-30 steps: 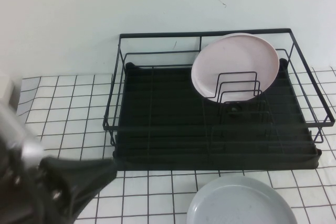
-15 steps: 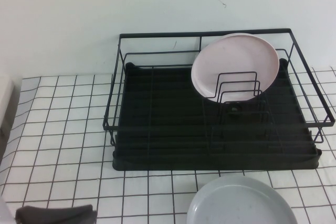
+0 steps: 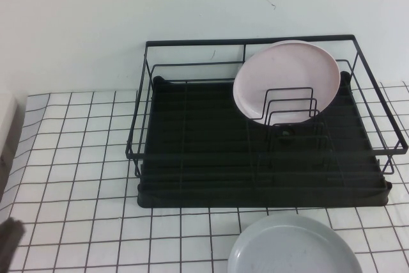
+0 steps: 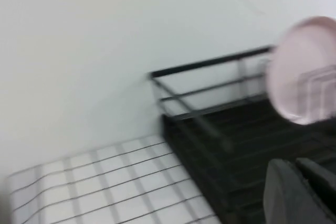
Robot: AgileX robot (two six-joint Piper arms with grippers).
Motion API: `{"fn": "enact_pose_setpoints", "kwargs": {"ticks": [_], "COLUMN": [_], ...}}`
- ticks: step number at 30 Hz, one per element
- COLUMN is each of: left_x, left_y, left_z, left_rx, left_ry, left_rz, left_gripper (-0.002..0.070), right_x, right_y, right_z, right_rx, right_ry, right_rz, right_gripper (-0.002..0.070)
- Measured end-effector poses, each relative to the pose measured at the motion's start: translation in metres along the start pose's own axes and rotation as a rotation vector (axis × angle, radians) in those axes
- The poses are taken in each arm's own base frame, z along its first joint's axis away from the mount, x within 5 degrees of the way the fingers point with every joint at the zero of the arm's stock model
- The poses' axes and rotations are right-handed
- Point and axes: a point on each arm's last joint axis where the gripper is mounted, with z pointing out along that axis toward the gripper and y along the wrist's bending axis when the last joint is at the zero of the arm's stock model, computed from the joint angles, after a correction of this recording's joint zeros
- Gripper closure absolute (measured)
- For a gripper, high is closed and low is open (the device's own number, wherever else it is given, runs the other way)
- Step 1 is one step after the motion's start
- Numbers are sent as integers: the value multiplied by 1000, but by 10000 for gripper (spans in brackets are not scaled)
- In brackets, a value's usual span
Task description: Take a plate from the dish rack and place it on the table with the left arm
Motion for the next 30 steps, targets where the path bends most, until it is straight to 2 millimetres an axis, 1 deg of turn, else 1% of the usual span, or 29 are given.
{"fn": "enact_pose_setpoints", "kwargs": {"ticks": [3,6,11,13,16,23,27,30], "left_x": [13,20,40,48,50,64,69,69], "left_y": [8,14,19,19,19,18,17,17], "left_z": [-9,-16,-18,-17,-17,-19,-20,-20], "left_rx": [-132,-254,-369,-377,-375,-370,-369,-369], "left_ry": [-34,-74,-20,6,25,195,252,260], "left_rz": [-67,-126,-161,-175,-180,-127,-119,-117], "left_gripper": [676,676,676,676,676,676,676,676], "right_x": [0,0,0,0,0,0,0,0], "right_y": [0,0,0,0,0,0,0,0], "right_z": [0,0,0,0,0,0,0,0], "right_rx": [0,0,0,0,0,0,0,0], "right_ry": [0,0,0,0,0,0,0,0], "right_rz": [0,0,0,0,0,0,0,0], "right_gripper": [678,678,678,678,678,678,678,678]}}
